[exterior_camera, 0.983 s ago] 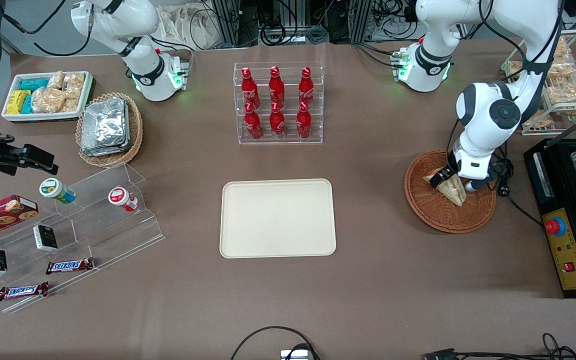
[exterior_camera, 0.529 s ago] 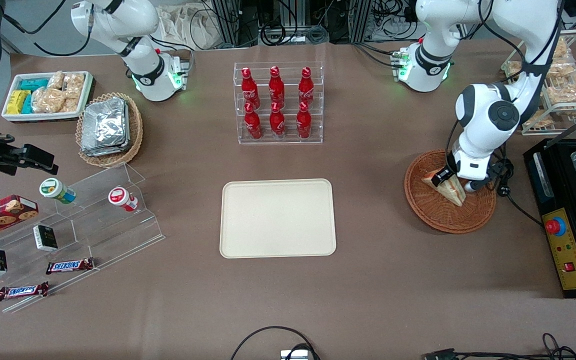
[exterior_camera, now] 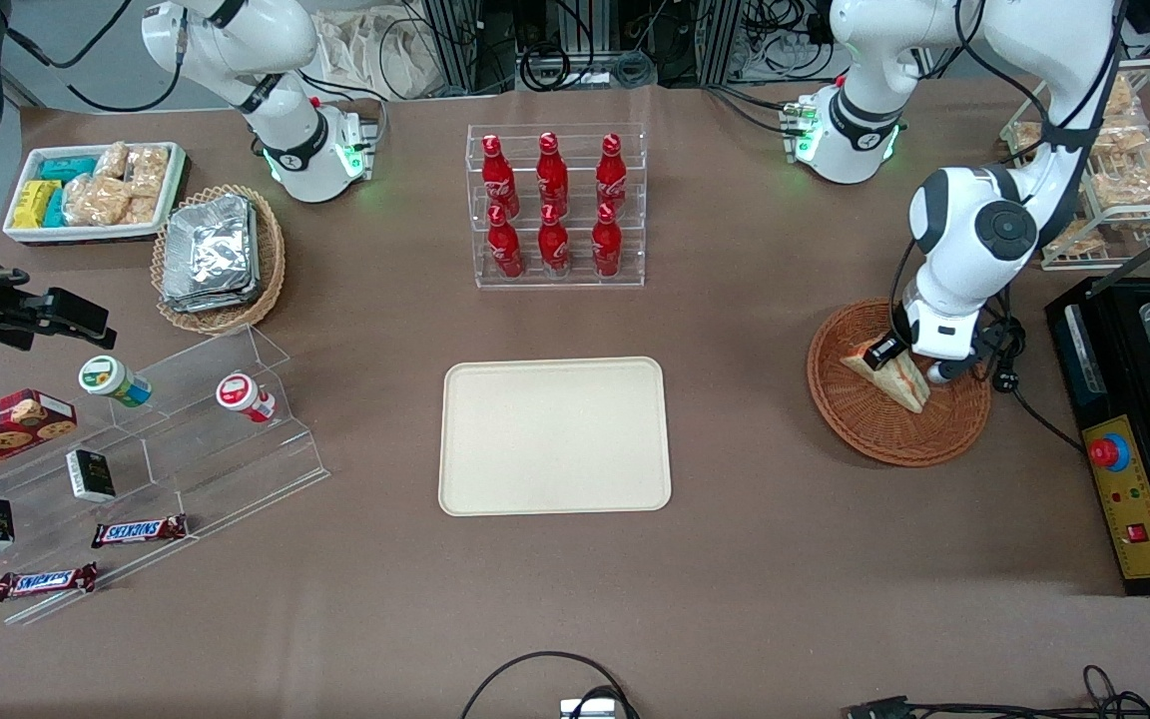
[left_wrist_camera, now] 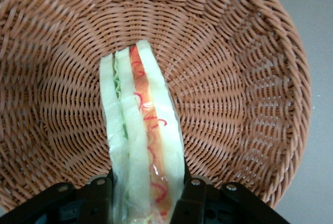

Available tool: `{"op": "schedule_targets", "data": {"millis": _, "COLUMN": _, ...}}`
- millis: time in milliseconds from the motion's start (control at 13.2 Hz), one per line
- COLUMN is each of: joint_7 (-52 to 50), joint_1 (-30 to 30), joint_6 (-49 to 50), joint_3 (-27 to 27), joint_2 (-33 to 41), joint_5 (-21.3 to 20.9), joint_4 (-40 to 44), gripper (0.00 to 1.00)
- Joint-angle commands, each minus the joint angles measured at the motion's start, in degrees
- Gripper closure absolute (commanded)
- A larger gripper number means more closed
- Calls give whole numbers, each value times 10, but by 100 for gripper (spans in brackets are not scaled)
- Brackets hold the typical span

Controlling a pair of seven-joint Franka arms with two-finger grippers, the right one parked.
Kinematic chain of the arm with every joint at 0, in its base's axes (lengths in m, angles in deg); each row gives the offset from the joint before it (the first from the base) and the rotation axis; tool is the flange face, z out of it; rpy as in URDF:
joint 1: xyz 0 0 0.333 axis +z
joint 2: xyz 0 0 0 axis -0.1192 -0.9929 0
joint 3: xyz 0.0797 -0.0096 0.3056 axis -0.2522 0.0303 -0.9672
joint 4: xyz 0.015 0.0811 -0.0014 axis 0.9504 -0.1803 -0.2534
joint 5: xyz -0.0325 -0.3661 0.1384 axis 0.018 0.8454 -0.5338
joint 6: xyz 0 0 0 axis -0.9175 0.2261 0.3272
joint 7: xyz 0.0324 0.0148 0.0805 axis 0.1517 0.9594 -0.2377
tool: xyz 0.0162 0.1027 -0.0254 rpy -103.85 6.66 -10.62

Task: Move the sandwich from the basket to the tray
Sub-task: 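Lower the open left gripper around the sandwich and close on it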

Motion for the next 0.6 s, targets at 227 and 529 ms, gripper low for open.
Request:
{"op": "schedule_targets", "data": {"millis": 227, "joint_7": 100, "joint_1": -3, "joint_6": 66, "joint_3": 1, "joint_2": 82, "joint_5": -7, "joint_4": 4, "gripper": 58}}
{"op": "schedule_targets", "data": {"millis": 529, "joint_7": 118, "joint_1": -4, "joint_6": 126, "joint_3": 38, "joint_2": 112, "joint_5": -6, "joint_4": 34, "gripper": 60}}
